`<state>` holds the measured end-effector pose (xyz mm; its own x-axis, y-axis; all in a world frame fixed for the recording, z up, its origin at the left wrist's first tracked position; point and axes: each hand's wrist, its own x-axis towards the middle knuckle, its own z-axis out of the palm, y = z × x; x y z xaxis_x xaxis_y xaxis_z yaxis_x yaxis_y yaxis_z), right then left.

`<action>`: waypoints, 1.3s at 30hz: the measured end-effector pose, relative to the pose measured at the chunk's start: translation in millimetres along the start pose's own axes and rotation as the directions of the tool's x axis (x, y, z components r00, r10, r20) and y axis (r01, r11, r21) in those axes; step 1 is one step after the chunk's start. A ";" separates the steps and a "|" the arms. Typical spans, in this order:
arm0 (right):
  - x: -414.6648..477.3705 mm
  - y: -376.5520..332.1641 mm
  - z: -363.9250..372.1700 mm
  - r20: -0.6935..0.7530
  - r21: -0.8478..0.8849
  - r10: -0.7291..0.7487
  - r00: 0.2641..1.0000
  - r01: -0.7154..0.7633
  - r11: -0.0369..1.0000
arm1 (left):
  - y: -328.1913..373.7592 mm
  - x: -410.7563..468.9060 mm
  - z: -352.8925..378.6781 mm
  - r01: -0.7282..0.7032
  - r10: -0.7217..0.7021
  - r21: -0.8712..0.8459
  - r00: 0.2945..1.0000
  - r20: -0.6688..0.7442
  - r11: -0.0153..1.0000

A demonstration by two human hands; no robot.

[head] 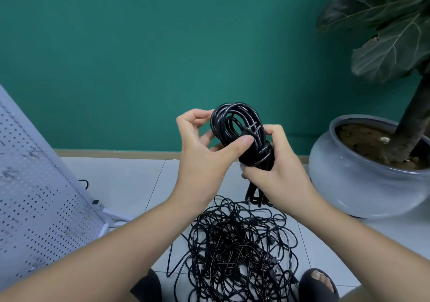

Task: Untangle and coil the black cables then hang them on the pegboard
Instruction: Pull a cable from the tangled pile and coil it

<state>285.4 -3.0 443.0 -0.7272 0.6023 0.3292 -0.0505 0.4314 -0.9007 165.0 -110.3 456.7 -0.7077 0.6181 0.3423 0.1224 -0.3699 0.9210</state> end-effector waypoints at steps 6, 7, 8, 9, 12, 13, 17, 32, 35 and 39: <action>0.8 -5.3 -4.0 0.109 0.173 0.097 0.989 -0.115 0.978 | 5.0 15.3 -10.3 0.149 -0.152 0.034 0.972 0.179 0.988; 1.6 -6.1 -6.4 0.183 0.262 0.144 0.973 -0.189 0.946 | 6.0 18.0 -12.1 0.148 -0.153 0.042 0.970 0.190 0.988; 2.6 -6.6 -8.7 0.262 0.351 0.189 0.946 -0.276 0.894 | 7.5 19.2 -12.8 0.156 -0.162 0.046 0.967 0.197 0.987; 3.7 -7.0 -11.0 0.342 0.419 0.224 0.913 -0.361 0.833 | 7.7 19.7 -13.3 0.169 -0.177 0.055 0.962 0.206 0.984; 10.2 -5.2 -17.4 0.521 0.513 0.229 0.822 -0.516 0.686 | 6.9 21.5 -14.9 0.196 -0.215 0.099 0.943 0.253 0.976; 12.9 -4.7 -19.1 0.547 0.537 0.220 0.808 -0.540 0.648 | 7.0 22.6 -15.3 0.199 -0.220 0.103 0.936 0.274 0.975; 21.5 -2.3 -19.5 0.510 0.609 0.255 0.821 -0.555 0.567 | 8.0 24.4 -14.5 0.150 -0.201 0.167 0.916 0.346 0.974; 23.5 -7.8 -27.2 0.472 0.498 0.288 0.833 -0.522 0.692 | 8.3 20.1 -20.6 0.151 -0.253 0.232 0.819 0.514 0.961; 23.2 -7.6 -25.1 0.426 0.460 0.341 0.838 -0.525 0.716 | 9.8 20.4 -20.5 0.256 -0.292 0.142 0.807 0.513 0.956; 22.4 -7.5 -20.6 0.355 0.509 0.355 0.865 -0.498 0.702 | 13.0 24.1 -16.2 0.329 -0.334 0.097 0.816 0.471 0.939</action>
<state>283.6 21.1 463.0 -0.8899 0.4354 -0.1361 -0.0217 -0.3385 -0.9407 138.2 -111.4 473.9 -0.2908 0.9550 0.0592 -0.0501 -0.0769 0.9958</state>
